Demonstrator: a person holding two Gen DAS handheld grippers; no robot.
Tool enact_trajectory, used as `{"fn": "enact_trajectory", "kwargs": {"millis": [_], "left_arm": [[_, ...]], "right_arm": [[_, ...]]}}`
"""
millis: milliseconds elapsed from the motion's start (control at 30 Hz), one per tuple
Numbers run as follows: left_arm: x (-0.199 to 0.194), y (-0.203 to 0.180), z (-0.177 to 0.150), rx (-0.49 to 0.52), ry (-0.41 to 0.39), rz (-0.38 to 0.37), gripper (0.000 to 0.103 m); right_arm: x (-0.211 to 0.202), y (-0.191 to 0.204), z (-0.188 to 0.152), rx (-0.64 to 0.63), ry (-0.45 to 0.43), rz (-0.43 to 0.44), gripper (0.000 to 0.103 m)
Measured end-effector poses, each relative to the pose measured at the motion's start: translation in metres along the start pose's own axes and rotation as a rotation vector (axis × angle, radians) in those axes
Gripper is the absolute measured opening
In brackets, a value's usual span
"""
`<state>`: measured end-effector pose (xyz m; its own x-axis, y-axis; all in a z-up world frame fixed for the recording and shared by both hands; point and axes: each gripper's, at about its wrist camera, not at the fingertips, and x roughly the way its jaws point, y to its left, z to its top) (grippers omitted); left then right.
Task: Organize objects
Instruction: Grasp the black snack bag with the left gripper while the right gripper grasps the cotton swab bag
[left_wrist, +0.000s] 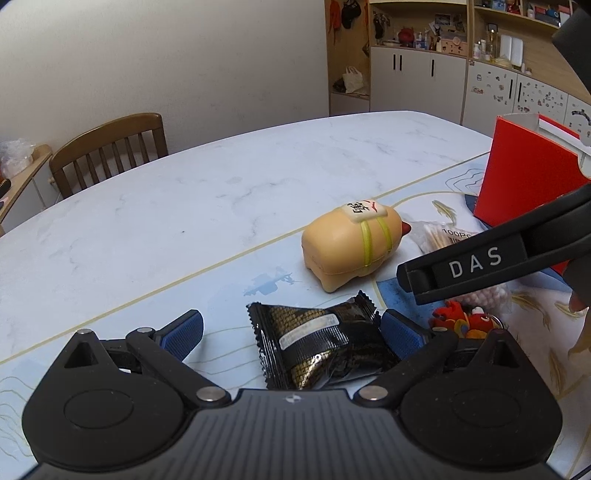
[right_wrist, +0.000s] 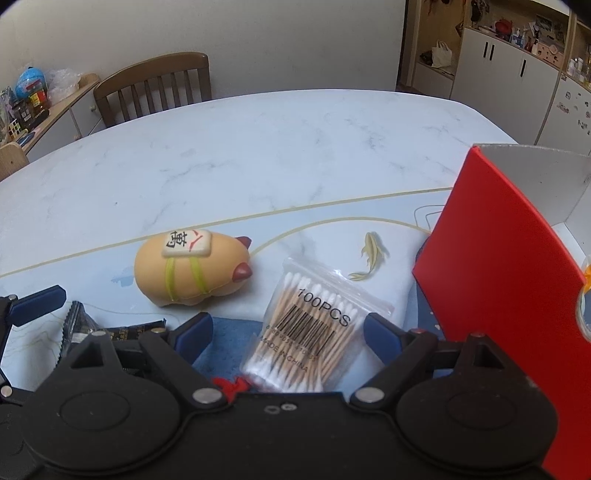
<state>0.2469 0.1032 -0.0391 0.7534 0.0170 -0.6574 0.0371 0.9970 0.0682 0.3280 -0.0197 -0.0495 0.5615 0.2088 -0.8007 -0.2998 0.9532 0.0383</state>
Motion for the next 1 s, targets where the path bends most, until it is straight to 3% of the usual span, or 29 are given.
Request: {"fn": "enact_trajectory", "kwargs": {"millis": [300,400,467,567,767,1000], "left_arm": [[0.000,-0.006,-0.005,0.042,-0.021,-0.019,0.103],[-0.002,-0.010,-0.006,0.063,-0.034,-0.027,0.095],[-0.004,-0.010,-0.006,0.065,-0.035,-0.048,0.083],[-0.006,-0.011,-0.006,0.064,-0.037,-0.062,0.074],[-0.012,-0.009,-0.006,0.040,-0.039,-0.064,0.060],[-0.024,-0.001,-0.005,-0.022,-0.055,-0.062,0.051]], "right_arm": [[0.002,0.000,-0.008,-0.021,-0.001,-0.001,0.085],[0.000,0.000,-0.009,-0.027,-0.013,-0.005,0.076],[-0.002,-0.002,-0.010,-0.029,-0.020,-0.007,0.068],[-0.004,-0.004,-0.011,-0.030,-0.025,-0.001,0.060],[-0.012,-0.005,-0.013,-0.043,-0.026,0.015,0.041],[-0.031,-0.006,-0.020,-0.074,-0.045,0.030,0.035]]}}
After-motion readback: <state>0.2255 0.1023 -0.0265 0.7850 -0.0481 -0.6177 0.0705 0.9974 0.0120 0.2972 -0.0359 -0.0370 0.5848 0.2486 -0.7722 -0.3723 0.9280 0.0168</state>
